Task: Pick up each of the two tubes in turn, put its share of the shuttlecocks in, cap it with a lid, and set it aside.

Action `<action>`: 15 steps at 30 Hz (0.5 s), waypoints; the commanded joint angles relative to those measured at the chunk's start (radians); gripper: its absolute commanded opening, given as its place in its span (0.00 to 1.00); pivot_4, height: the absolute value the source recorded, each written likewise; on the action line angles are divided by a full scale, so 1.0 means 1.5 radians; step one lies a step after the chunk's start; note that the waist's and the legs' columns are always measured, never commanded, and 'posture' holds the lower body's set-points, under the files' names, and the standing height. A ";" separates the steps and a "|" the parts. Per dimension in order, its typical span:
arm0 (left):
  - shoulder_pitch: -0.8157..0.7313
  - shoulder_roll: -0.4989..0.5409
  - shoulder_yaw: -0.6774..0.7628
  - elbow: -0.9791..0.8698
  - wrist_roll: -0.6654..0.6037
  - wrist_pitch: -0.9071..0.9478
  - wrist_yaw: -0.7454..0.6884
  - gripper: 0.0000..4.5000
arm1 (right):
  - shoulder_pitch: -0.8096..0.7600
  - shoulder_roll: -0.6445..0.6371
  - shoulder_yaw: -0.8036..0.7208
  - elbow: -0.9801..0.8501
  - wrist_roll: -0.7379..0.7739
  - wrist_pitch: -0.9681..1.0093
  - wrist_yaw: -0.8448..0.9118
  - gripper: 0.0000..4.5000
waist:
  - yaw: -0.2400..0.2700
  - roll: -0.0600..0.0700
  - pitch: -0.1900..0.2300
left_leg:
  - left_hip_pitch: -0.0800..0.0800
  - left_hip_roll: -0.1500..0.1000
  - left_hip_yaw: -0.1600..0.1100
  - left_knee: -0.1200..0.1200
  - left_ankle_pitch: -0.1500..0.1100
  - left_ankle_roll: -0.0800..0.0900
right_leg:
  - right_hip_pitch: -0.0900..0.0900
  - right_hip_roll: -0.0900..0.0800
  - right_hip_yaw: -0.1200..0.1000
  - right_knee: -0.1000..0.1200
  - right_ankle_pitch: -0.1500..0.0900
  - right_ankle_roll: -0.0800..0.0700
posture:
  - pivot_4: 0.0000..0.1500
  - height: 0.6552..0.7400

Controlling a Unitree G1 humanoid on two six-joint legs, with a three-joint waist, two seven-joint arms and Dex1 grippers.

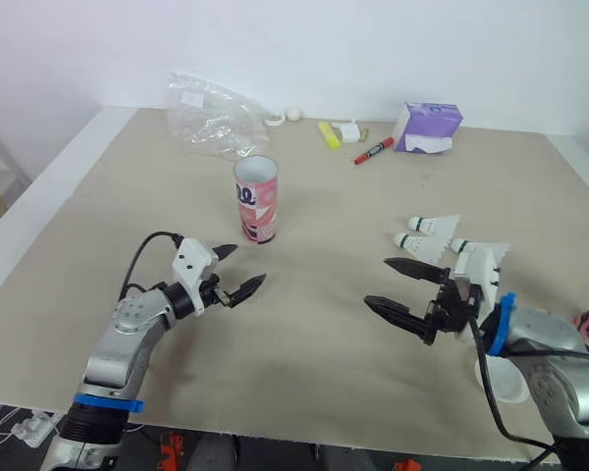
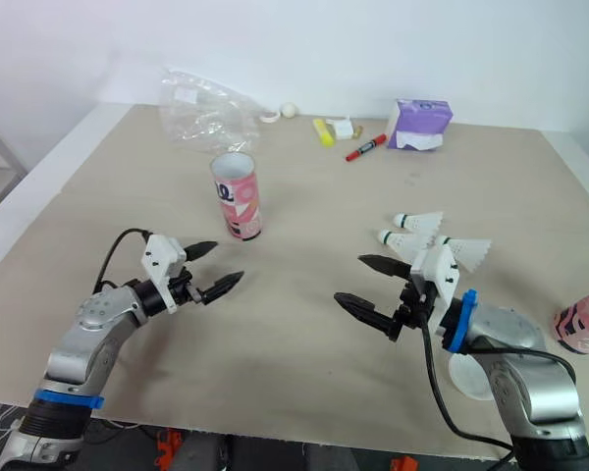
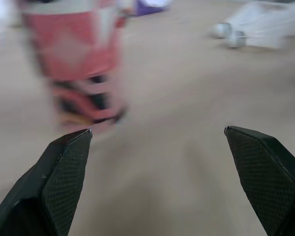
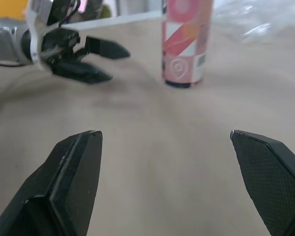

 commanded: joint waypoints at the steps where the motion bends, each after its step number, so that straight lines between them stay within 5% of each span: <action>1: -0.023 -0.009 0.029 0.015 -0.003 0.001 0.032 1.00 | -0.035 0.005 0.015 0.040 -0.022 -0.037 0.033 0.99 | 0.000 0.000 0.000 | 0.000 0.000 0.000 0.000 0.000 0.000 | 0.000 0.000 0.000 0.000 0.000 0.000 | 1.00 1.00; 15: -0.163 -0.035 0.002 0.203 0.037 -0.026 0.026 1.00 | -0.062 0.016 0.016 0.088 -0.065 -0.078 0.040 0.99 | -0.003 0.000 0.000 | 0.001 0.000 0.000 0.000 0.000 0.000 | 0.000 0.001 0.000 0.000 0.002 0.002 | 1.00 1.00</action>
